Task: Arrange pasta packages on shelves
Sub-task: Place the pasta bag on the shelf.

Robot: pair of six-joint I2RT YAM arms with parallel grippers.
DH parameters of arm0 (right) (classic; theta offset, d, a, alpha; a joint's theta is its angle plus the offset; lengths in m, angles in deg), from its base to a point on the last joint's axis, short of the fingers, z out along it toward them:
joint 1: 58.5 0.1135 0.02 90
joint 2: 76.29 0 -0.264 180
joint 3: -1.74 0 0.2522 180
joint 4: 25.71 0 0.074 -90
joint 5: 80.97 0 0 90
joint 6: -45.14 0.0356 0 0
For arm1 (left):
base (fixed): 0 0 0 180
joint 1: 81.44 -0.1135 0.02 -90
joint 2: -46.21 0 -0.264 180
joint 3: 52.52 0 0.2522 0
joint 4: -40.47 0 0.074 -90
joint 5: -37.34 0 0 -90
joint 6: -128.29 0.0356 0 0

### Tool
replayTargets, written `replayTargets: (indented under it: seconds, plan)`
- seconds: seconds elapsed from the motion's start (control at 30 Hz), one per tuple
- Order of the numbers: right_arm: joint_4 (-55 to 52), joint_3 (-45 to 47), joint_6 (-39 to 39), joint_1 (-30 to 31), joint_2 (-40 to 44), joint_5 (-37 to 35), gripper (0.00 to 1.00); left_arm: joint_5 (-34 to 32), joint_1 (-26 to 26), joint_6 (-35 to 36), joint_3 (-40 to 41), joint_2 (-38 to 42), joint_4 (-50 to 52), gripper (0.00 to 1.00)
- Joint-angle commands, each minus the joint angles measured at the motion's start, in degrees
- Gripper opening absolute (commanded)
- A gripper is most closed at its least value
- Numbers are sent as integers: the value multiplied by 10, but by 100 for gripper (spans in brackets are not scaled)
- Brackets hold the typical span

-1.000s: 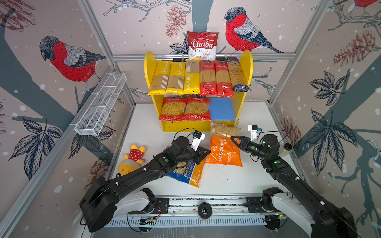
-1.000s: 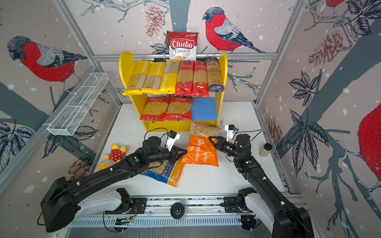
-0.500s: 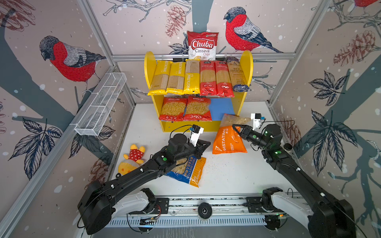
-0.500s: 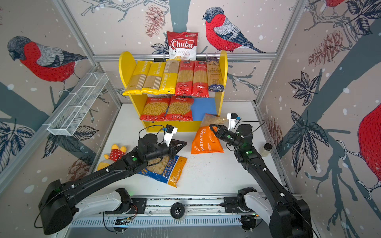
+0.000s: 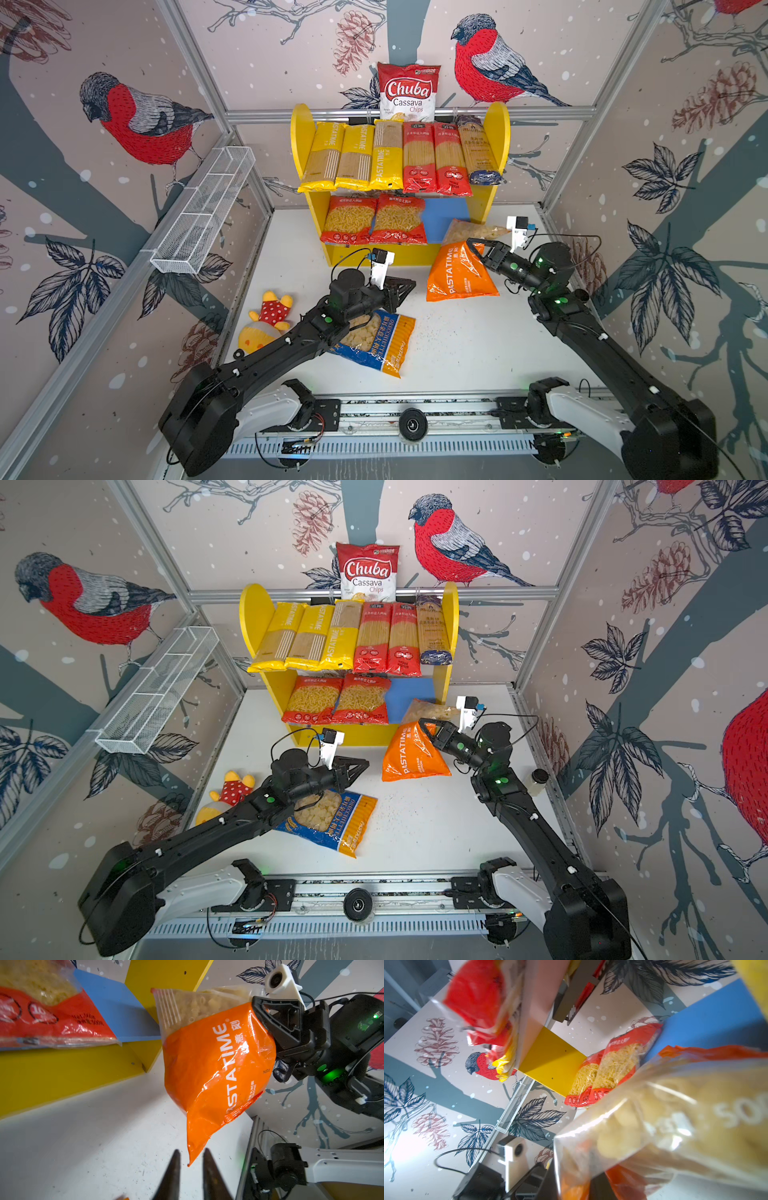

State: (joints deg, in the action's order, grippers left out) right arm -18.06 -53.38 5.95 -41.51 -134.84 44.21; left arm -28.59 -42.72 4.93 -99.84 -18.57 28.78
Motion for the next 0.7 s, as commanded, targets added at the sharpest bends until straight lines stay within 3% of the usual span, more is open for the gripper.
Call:
replayTargets:
  seconds: [0.0, 0.1, 0.3, 0.67]
  plan:
    - [104, -15, -17, 8, 6, 16, 0, 58, -11, -84, 24, -3, -122, 56]
    - [129, -23, -27, 18, -4, 12, 0, 70, -11, -105, 43, -8, -168, 73]
    - [196, -44, -33, 28, -54, -2, 0, 84, -18, -144, 55, -57, -265, 88]
    - [275, -82, -34, 24, -144, -9, 0, 110, -57, -183, -36, -241, -406, 82]
